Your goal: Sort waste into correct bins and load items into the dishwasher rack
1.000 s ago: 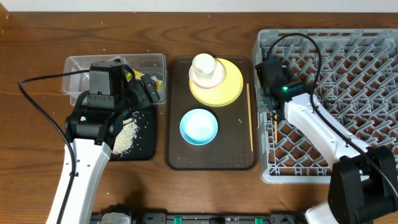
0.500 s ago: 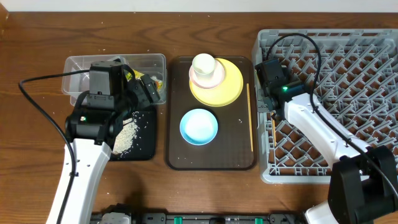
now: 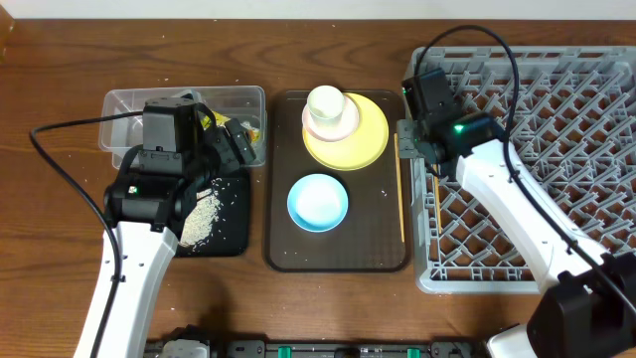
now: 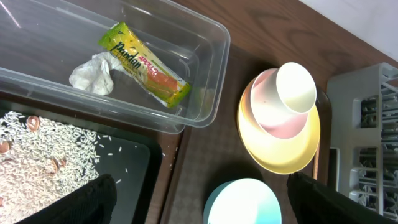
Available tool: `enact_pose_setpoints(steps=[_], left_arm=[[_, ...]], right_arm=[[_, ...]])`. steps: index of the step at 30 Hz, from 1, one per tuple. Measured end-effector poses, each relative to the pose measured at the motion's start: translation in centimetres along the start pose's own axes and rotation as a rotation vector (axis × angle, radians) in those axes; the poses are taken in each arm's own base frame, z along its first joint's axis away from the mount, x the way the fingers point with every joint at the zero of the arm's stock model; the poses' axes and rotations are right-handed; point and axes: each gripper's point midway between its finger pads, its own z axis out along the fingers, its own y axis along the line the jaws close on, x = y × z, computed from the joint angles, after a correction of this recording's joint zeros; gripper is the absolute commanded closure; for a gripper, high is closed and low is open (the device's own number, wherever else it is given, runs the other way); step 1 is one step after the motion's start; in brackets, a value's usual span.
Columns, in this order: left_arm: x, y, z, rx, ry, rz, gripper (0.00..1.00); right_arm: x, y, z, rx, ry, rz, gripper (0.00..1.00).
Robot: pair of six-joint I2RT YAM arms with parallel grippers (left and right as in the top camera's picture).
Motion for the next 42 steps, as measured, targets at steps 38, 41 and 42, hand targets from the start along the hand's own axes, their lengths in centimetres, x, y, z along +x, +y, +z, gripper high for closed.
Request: enact_pose_setpoints(steps=[38, 41, 42], left_arm=[[0.0, 0.0, 0.0, 0.000, 0.000, 0.000, 0.10], [0.0, 0.0, 0.0, 0.000, 0.000, 0.000, 0.10], [0.0, 0.0, 0.0, 0.000, 0.000, 0.000, 0.10]], right_arm=[[5.9, 6.8, 3.3, 0.162, 0.044, -0.086, 0.60], [6.8, 6.6, 4.6, 0.195, 0.073, -0.080, 0.55], [7.1, 6.5, 5.0, 0.204, 0.082, -0.076, 0.55]])
